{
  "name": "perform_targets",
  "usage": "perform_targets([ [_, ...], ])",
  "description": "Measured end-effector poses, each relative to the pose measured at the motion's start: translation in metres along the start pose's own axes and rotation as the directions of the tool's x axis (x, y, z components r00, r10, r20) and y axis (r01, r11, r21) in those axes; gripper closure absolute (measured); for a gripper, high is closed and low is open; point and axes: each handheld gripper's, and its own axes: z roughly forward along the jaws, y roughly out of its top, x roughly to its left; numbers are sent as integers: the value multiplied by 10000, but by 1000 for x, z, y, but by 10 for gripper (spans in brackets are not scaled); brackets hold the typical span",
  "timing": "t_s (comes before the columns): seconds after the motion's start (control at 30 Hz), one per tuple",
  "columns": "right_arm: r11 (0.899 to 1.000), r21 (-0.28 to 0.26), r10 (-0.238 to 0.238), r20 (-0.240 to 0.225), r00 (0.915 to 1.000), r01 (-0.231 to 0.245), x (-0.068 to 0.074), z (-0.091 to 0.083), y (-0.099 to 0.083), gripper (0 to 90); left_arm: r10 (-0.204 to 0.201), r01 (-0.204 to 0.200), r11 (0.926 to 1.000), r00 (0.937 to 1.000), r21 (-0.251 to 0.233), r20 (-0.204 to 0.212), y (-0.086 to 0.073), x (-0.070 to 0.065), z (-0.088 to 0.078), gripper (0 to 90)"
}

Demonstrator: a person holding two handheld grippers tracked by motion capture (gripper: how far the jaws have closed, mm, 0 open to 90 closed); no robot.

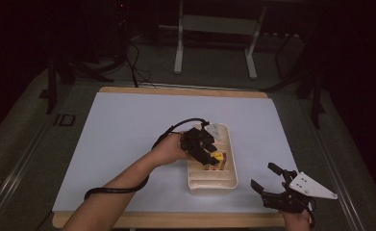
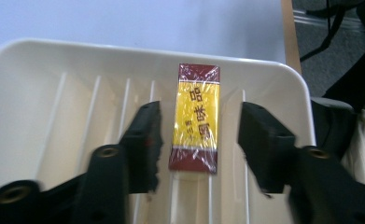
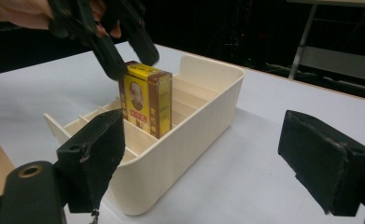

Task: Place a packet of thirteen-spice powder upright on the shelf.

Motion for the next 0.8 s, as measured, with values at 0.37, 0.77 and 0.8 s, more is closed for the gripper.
perform_targets([
  [0.37,10000,31,-15,21,10000,15,0,1,0,148,-783,772,9966,9960,-271,-430,-15,0,-22,77],
  [0.77,10000,28,-34,28,10000,33,1,2,0,148,-1301,1204,9887,9850,-889,-1130,-29,-5,-39,12],
  [0.8,10000,26,-31,34,10000,31,1,2,0,148,-1341,1229,9877,9838,-966,-1186,-31,-6,-41,12],
])
